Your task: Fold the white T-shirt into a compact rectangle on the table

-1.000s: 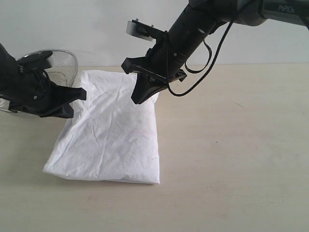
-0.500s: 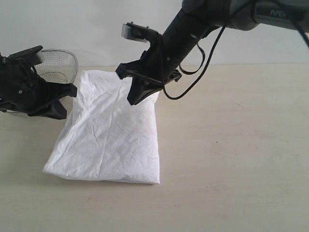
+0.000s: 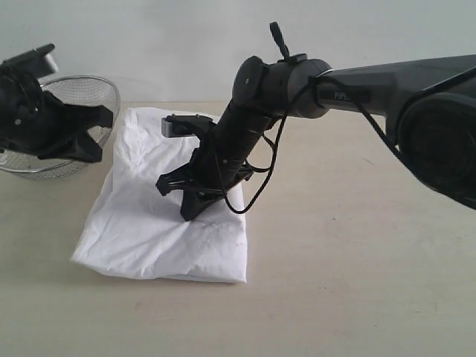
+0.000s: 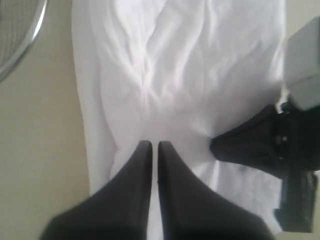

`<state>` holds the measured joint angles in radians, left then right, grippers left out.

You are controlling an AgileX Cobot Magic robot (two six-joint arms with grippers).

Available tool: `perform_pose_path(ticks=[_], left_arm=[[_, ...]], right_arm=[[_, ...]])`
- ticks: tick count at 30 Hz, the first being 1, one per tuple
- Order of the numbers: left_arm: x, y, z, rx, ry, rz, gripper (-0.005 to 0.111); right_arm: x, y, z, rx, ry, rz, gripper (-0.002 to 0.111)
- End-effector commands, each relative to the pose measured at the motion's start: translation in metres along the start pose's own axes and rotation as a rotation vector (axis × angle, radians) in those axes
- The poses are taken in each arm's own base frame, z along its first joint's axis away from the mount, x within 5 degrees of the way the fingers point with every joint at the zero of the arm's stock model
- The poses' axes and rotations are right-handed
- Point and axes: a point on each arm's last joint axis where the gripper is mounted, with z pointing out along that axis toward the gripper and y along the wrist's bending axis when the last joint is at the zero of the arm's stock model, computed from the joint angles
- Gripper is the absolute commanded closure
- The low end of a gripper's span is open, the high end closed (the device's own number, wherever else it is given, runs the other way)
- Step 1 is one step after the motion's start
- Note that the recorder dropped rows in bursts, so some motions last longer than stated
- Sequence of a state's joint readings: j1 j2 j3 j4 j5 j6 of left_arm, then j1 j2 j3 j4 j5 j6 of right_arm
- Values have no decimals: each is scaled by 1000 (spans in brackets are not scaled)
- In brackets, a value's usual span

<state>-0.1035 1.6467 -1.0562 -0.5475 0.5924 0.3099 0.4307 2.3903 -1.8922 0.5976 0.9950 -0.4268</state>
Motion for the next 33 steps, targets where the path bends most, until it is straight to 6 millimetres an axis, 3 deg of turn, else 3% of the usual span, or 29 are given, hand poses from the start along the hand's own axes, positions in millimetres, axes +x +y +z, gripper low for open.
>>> perform_pose_path(ticks=[1,5,16,20,22,28,31,33], left_arm=[[-8,-12,-36,16,-122,34,102],[-8,-15,-45,20,-145,43,102],[-6,-19,-43,37,-120,45,102],[-2,-25,-25,49,-72,59,102],[2,-24,-4,49,-13,46,102],[2,-18,23,63,-9,-11,102],[3,-15,31,58,7,-15,102],[3,-15,31,56,0,-19,102]], right_arm=[[-2,-9,1,74,-23,13,108],[-3,-11,1,97,-37,29,108],[-6,-17,-2,139,-63,46,108],[-6,-25,-9,138,-82,83,108],[-6,-38,-16,147,-98,117,108],[-9,-49,-37,159,-143,127,108],[-8,-40,-47,119,-124,80,108],[-9,-26,-52,-10,-126,68,108]])
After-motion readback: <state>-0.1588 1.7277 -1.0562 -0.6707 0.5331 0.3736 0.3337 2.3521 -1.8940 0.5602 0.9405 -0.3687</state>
